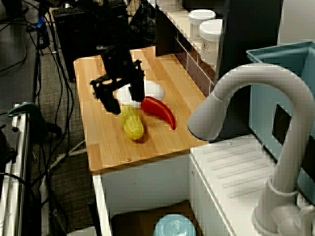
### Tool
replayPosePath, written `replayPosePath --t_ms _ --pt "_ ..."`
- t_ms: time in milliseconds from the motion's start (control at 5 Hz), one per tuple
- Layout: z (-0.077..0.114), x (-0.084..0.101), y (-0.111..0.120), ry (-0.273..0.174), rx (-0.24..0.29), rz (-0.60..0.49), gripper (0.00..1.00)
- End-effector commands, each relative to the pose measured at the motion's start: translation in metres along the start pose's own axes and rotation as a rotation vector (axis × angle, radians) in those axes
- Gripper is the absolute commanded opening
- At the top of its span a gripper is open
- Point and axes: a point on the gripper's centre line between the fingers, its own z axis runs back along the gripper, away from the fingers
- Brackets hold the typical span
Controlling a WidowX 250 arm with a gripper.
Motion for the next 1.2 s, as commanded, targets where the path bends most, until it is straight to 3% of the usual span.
replayPosePath --t_ms 0,200,600,800,1000 --pt "-0.01 -0.001 -0.02 0.035 0.113 -0.012 1.0" --pt "-0.028 -0.005 -0.02 0.075 0.139 0.02 1.0" --pt "-0.035 -0.01 -0.018 0.089 0.154 0.043 1.0" --pt "-0.033 -0.013 -0.016 0.08 0.177 0.063 0.0" --pt "-0.026 -0.015 -0.011 0.076 0.167 0.084 0.0"
